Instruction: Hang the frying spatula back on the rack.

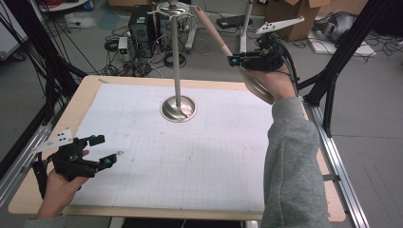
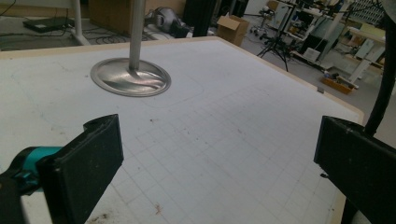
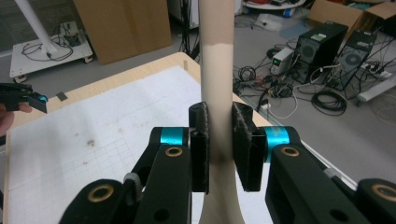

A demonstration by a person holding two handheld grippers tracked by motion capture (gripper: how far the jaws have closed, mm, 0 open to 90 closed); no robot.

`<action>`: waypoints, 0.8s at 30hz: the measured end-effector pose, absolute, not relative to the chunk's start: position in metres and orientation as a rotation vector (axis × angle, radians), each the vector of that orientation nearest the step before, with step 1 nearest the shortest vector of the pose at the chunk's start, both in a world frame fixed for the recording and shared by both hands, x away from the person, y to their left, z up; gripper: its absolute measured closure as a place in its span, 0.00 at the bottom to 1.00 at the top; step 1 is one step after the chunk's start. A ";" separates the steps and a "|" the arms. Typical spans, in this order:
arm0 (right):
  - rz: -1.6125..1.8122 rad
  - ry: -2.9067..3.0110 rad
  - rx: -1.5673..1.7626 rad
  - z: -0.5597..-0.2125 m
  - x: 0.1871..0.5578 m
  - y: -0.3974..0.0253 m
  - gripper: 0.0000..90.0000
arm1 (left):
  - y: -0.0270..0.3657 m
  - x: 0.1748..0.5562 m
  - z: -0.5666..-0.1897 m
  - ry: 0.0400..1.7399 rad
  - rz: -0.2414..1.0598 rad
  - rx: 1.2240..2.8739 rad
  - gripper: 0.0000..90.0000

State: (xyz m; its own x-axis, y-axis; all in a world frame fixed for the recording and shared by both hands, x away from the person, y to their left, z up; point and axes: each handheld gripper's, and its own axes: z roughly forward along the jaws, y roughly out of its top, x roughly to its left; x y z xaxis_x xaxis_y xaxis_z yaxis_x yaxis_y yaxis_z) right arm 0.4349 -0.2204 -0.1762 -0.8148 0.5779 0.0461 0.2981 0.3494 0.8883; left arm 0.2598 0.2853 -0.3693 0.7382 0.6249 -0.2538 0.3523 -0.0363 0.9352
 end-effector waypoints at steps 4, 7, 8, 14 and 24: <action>1.461 2.341 0.789 -0.177 0.437 -0.219 0.87 | 0.287 0.260 -0.370 0.800 0.262 1.646 0.02; 1.463 2.343 0.790 -0.178 0.438 -0.219 0.87 | 0.287 0.260 -0.369 0.793 0.262 1.644 0.02; 1.462 2.345 0.790 -0.178 0.438 -0.218 0.87 | 0.287 0.260 -0.369 0.787 0.260 1.644 0.02; 1.443 2.350 0.792 -0.178 0.438 -0.218 0.87 | 0.289 0.260 -0.371 0.800 0.260 1.643 0.02; 1.461 2.361 0.783 -0.179 0.438 -0.216 0.87 | 0.290 0.260 -0.371 0.802 0.259 1.641 0.02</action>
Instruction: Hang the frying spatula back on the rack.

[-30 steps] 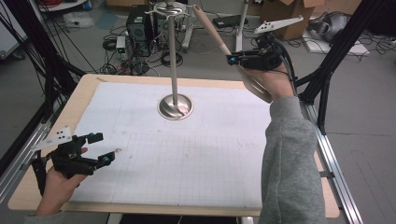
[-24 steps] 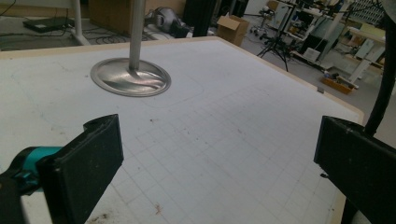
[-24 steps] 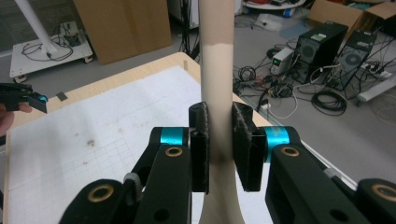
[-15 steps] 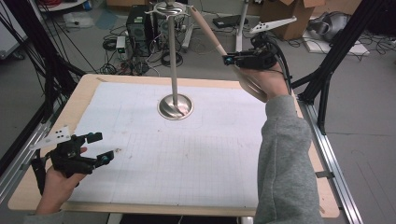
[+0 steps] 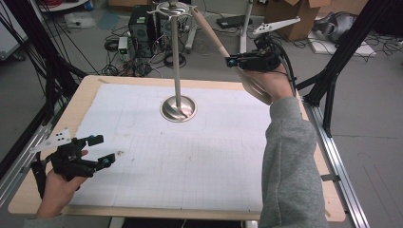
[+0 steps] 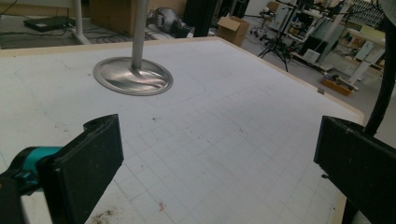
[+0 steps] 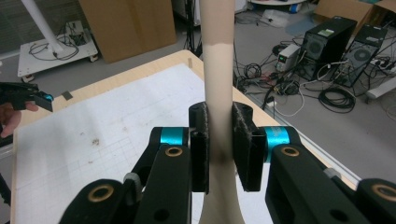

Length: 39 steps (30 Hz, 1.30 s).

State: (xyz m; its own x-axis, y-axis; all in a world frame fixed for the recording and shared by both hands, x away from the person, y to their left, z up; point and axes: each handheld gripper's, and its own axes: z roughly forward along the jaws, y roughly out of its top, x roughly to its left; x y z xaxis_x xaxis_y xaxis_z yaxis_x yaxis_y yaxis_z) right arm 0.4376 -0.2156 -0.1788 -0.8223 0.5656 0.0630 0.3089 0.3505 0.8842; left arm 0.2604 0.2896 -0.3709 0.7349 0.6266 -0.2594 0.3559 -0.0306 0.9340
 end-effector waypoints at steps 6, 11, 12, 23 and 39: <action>1.442 2.368 0.785 -0.180 0.438 -0.217 0.87 | 0.292 0.261 -0.373 0.813 0.262 1.636 0.02; 1.446 2.369 0.785 -0.181 0.438 -0.216 0.87 | 0.292 0.262 -0.373 0.811 0.260 1.640 0.02; 1.445 2.371 0.788 -0.181 0.438 -0.215 0.87 | 0.292 0.261 -0.373 0.810 0.259 1.640 0.02; 1.440 2.379 0.793 -0.183 0.440 -0.211 0.87 | 0.293 0.262 -0.373 0.812 0.261 1.641 0.02; 1.429 2.393 0.807 -0.193 0.444 -0.203 0.87 | 0.292 0.263 -0.375 0.817 0.257 1.645 0.02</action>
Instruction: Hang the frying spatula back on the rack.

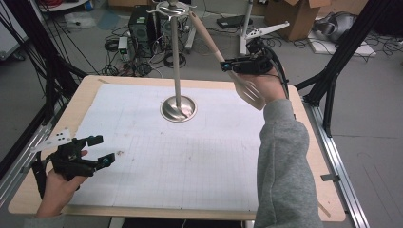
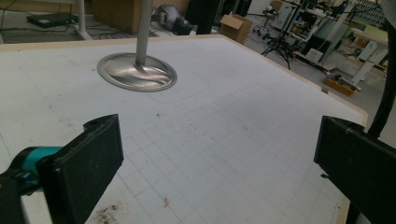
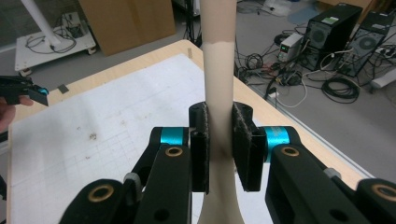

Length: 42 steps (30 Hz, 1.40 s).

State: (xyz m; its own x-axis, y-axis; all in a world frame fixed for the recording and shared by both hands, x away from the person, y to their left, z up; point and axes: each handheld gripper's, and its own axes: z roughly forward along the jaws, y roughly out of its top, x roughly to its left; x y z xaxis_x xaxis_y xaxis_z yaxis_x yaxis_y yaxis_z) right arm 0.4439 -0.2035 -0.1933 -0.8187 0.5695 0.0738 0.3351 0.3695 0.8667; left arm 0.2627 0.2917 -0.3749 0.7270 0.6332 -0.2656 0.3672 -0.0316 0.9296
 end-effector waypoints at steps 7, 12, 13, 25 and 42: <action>1.429 2.398 0.811 -0.197 0.446 -0.199 0.87 | 0.291 0.263 -0.375 0.818 0.258 1.647 0.02; 1.433 2.397 0.813 -0.200 0.448 -0.196 0.87 | 0.291 0.263 -0.375 0.818 0.257 1.649 0.02; 1.431 2.397 0.816 -0.201 0.448 -0.195 0.87 | 0.291 0.263 -0.375 0.817 0.256 1.648 0.02; 1.412 2.402 0.833 -0.208 0.452 -0.185 0.87 | 0.290 0.263 -0.376 0.816 0.256 1.651 0.02; 1.398 2.419 0.842 -0.221 0.461 -0.165 0.87 | 0.291 0.263 -0.375 0.815 0.254 1.641 0.02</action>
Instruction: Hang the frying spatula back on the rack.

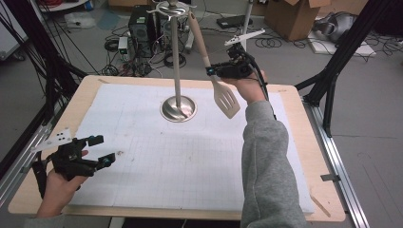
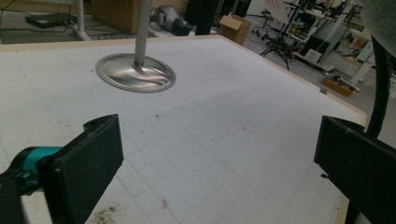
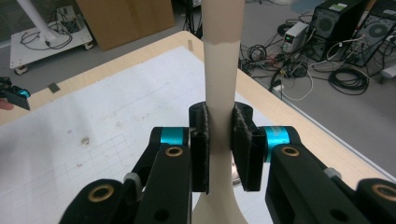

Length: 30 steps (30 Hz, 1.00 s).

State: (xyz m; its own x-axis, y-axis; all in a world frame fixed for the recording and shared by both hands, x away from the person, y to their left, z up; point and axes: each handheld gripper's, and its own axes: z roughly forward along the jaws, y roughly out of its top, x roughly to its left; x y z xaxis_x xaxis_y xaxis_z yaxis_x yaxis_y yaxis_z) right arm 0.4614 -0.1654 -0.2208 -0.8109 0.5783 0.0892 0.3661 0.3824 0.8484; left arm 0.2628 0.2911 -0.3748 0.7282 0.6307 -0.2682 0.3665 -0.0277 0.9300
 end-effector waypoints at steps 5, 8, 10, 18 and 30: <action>1.399 2.416 0.845 -0.224 0.464 -0.161 0.87 | 0.292 0.262 -0.375 0.816 0.256 1.642 0.02; 1.397 2.415 0.847 -0.226 0.465 -0.159 0.87 | 0.292 0.262 -0.375 0.815 0.257 1.642 0.02; 1.394 2.413 0.847 -0.227 0.466 -0.157 0.87 | 0.292 0.262 -0.374 0.817 0.258 1.641 0.02; 1.396 2.384 0.850 -0.233 0.468 -0.151 0.87 | 0.293 0.262 -0.373 0.818 0.260 1.637 0.02; 1.413 2.361 0.851 -0.237 0.469 -0.147 0.87 | 0.293 0.261 -0.373 0.819 0.264 1.637 0.02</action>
State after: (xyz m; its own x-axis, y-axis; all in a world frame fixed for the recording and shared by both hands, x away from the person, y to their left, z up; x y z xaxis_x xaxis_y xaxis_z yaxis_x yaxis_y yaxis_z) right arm 0.4688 -0.1465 -0.2374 -0.7944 0.6030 0.0731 0.3493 0.3550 0.8672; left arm 0.2608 0.2927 -0.3730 0.7243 0.6367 -0.2647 0.3626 -0.0251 0.9316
